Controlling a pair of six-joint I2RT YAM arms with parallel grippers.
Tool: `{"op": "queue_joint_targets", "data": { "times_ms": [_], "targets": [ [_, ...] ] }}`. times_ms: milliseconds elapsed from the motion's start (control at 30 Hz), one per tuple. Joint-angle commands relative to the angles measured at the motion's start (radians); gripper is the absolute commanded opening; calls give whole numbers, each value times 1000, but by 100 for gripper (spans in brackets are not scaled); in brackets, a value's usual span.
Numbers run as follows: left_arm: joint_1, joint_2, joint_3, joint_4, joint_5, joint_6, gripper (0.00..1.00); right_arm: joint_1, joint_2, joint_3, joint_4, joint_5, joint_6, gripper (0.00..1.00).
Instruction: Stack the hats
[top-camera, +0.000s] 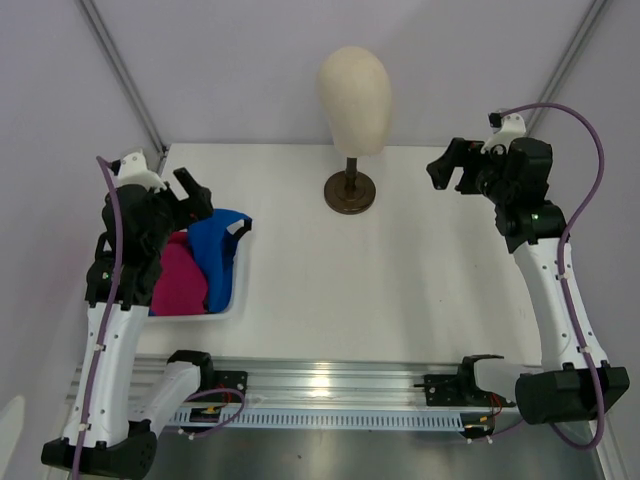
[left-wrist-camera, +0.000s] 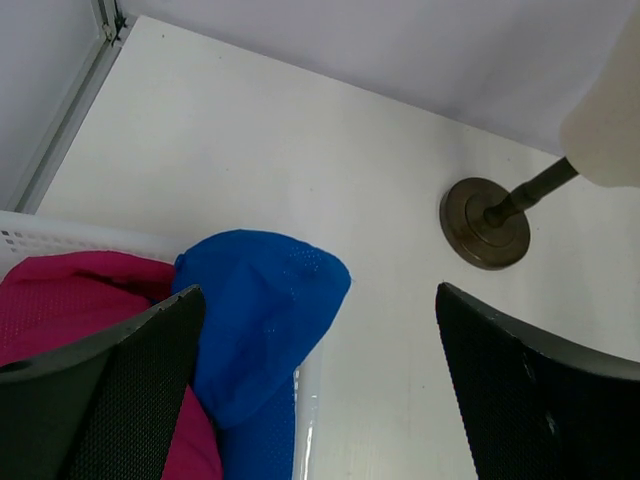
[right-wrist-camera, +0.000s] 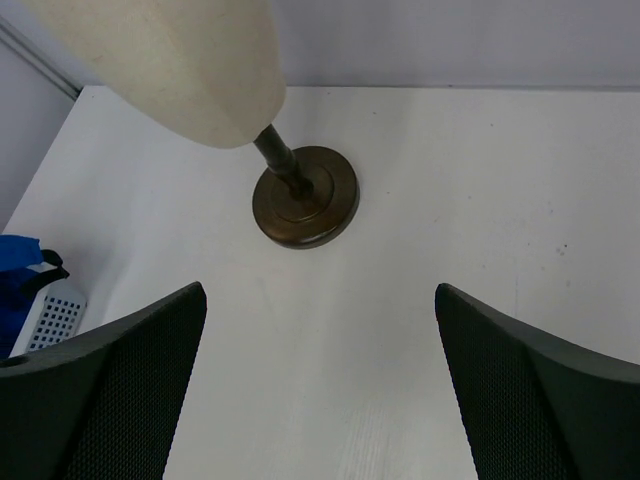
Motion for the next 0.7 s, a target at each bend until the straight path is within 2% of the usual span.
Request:
{"op": "queue_joint_targets", "data": {
  "times_ms": [0, 100, 133, 200, 267, 467, 667],
  "targets": [
    [-3, 20, 34, -80, 19, 26, 99, 30, -8, 10, 38, 26, 8, 100],
    [-3, 69, 76, -204, 3, 11, 100, 55, -3, 5, 24, 37, 14, 100],
    [-3, 112, 118, -309, -30, -3, 99, 65, -3, 5, 22, 37, 23, 100],
    [-3, 154, 142, -408, -155, -55, 99, 76, -5, -4, 24, 37, 35, 100],
    [-2, 175, 133, -480, -203, -71, 99, 91, -14, -16, 38, 33, 50, 100],
    [20, 152, -20, -354, -38, -81, 100, 117, -33, -56, 32, 42, 55, 100],
    [20, 235, -33, -212, 96, -22, 100, 116, -39, -79, 45, 46, 54, 99]
  ]
}}
